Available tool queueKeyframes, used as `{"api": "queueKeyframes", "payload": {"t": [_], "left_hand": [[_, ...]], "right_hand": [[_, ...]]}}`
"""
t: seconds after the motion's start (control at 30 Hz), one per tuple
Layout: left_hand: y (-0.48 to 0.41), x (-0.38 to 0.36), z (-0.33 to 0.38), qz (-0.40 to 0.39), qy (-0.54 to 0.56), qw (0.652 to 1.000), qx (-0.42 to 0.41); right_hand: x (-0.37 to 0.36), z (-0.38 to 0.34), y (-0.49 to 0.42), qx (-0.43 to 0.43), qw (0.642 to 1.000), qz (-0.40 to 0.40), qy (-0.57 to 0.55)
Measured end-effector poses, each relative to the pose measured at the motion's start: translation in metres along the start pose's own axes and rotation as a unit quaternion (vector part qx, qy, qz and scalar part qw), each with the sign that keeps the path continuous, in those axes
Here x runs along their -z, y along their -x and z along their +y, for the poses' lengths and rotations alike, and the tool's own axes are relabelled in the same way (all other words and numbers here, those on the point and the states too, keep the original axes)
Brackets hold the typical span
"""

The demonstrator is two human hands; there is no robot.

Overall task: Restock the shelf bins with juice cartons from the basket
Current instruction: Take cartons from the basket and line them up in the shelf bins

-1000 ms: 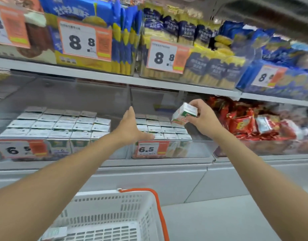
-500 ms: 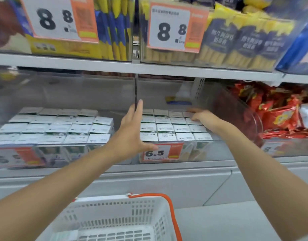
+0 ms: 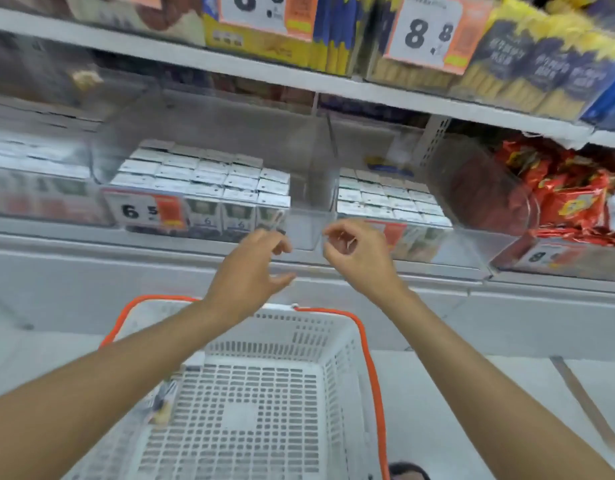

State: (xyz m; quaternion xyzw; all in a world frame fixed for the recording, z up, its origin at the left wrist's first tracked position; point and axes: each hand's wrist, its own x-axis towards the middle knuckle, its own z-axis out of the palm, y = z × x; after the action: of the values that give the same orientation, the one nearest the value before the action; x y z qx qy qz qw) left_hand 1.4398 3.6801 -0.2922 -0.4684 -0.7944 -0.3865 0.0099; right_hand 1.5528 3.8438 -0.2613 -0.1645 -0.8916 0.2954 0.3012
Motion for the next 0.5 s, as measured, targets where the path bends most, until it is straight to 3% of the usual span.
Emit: {"api": "queueKeyframes", "payload": {"t": [0.13,0.3,0.4,0.5], "left_hand": [[0.075,0.038,-0.078,-0.041,0.006,0.992,0.121],[0.160,0.080,-0.161,-0.068,-0.008,0.964,0.258],[0.191,0.094,-0.195,-0.059,-0.003,0.948,0.313],[0.207,0.097,-0.217,-0.039,0.019,0.935,0.352]], "right_hand": [[-0.094,-0.022,0.048,-0.082,0.984,-0.152,-0.047],[-0.221,-0.025,0.113,-0.130,0.902,-0.411,-0.016],[-0.289,-0.022,0.132,-0.209,0.869,-0.446,-0.037],[-0.345,-0.023,0.140,-0.363,0.832,-0.399,-0.132]]}}
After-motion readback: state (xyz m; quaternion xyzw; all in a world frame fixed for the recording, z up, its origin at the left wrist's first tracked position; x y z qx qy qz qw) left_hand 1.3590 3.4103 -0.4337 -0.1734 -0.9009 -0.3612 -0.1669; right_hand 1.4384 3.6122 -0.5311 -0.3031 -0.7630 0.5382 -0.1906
